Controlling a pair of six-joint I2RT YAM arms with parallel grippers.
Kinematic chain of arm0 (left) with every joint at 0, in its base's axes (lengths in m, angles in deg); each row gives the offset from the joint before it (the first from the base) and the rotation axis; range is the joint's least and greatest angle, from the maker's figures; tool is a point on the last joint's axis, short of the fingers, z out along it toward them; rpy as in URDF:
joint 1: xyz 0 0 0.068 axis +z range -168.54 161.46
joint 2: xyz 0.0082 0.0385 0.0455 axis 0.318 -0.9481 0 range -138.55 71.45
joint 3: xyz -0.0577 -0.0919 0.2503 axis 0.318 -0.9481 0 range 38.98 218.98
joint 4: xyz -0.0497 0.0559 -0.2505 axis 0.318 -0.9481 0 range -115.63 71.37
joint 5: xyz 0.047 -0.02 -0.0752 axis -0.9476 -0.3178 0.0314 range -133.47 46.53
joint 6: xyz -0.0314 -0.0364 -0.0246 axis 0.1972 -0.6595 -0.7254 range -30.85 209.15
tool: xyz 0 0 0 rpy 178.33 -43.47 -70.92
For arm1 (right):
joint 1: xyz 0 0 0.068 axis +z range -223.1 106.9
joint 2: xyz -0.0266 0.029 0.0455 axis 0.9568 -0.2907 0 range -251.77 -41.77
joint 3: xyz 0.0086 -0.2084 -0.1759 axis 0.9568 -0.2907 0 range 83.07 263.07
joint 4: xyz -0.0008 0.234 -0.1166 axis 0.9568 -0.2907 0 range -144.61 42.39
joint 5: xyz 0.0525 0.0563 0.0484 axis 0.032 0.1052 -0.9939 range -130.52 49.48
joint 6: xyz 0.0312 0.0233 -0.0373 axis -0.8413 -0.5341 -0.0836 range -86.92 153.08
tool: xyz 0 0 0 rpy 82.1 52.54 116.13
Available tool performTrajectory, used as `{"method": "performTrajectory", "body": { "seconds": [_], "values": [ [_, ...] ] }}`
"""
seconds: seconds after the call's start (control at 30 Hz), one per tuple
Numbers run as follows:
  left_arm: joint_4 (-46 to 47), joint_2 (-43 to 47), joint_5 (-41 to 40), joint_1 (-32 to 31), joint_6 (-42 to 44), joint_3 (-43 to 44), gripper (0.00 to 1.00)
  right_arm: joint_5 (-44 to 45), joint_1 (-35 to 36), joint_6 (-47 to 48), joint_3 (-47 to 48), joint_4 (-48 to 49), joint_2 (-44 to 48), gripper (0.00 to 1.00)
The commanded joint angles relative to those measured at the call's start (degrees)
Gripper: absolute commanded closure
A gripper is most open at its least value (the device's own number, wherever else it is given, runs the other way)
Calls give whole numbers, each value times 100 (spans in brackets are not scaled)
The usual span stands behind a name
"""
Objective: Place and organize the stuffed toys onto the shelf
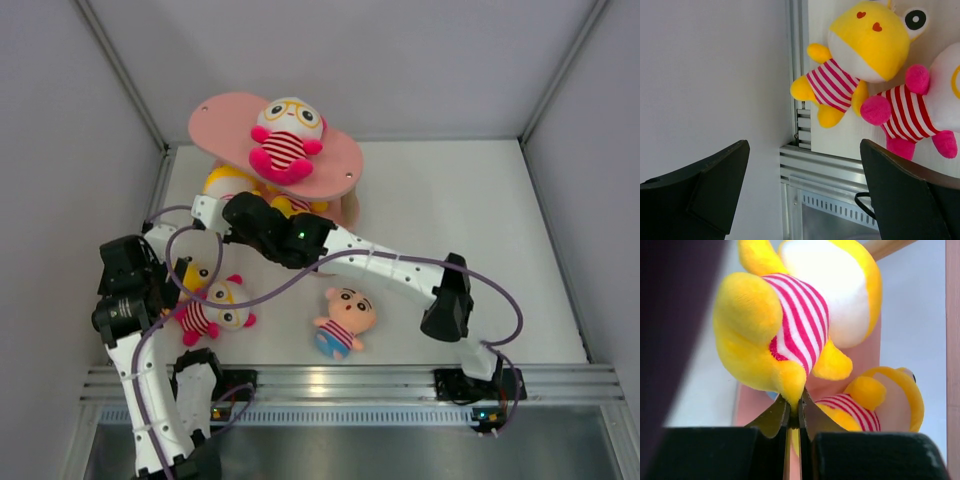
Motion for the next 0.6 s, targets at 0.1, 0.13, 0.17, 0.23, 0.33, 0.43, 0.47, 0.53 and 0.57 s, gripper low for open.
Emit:
{"method": "performTrajectory", "body": {
  "seconds": [0.1, 0.13, 0.17, 0.23, 0.33, 0.43, 0.47, 0.53, 0.57],
  "values": [
    [266, -134, 124, 16, -31, 9, 2, 871, -209, -125, 887, 518, -623, 100],
    [275, -160, 124, 24, -31, -17, 2, 984, -331, -196, 932, 536, -754, 100],
    [293, -169, 124, 16, -22, -26, 2, 1046, -393, -318, 950, 614, -799, 100],
    [337, -204, 132, 24, -40, -52, 2, 1178, -534, -460, 950, 685, -896, 100],
    [346, -274, 237, 16, -92, -35, 2, 1205, -666, -942, 950, 782, -940, 100],
    [346, -275, 291, 25, -119, -70, 2, 1222, -684, -1206, 897, 861, -984, 100],
    [346, -275, 291, 16, -119, -88, 2, 1249, -675, -1364, 889, 896, -993, 100],
    [346, -257, 291, 24, -110, -158, 2, 1415, -675, -1506, 888, 966, -1045, 100],
    [346, -248, 273, 16, -102, -176, 2, 1468, -675, -1628, 888, 984, -1054, 100]
  ]
}}
